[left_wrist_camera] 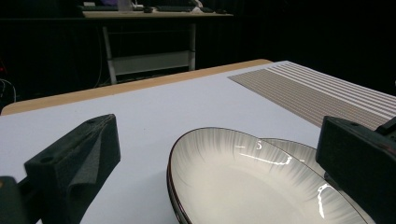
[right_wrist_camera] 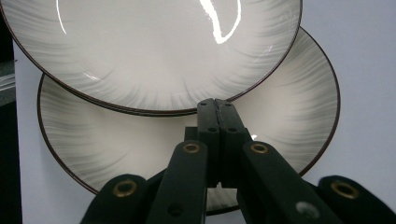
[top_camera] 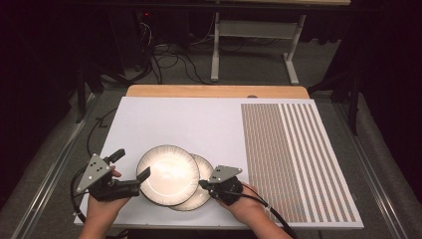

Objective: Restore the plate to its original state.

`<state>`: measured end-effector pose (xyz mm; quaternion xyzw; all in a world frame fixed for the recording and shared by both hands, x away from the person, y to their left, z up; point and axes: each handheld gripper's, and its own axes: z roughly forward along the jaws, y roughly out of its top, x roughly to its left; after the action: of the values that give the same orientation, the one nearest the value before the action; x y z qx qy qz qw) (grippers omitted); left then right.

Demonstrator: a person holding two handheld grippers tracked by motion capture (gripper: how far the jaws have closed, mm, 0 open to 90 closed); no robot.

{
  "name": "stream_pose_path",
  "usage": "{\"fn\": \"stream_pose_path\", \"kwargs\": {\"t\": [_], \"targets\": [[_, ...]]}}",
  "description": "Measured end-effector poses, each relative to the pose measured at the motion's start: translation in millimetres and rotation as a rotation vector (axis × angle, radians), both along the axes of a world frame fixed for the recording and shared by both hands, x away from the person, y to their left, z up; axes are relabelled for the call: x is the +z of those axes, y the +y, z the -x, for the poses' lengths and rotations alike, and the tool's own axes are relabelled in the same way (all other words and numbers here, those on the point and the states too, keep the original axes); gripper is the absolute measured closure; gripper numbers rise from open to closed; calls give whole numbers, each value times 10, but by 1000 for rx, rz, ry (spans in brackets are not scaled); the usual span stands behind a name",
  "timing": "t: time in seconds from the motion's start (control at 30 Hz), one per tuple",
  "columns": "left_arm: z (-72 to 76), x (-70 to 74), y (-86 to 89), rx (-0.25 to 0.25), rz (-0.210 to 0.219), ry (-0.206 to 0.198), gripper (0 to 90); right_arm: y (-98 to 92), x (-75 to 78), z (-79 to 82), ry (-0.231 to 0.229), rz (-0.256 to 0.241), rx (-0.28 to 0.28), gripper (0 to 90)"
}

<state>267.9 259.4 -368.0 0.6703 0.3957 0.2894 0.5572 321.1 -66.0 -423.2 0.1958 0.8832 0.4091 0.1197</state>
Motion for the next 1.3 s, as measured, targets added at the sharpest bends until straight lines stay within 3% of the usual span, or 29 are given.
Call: {"fn": "stream_pose_path", "kwargs": {"t": [1.3], "targets": [[-4, 16, 4, 23, -3, 3, 6, 4, 3, 1, -3, 8, -1, 900]]}}
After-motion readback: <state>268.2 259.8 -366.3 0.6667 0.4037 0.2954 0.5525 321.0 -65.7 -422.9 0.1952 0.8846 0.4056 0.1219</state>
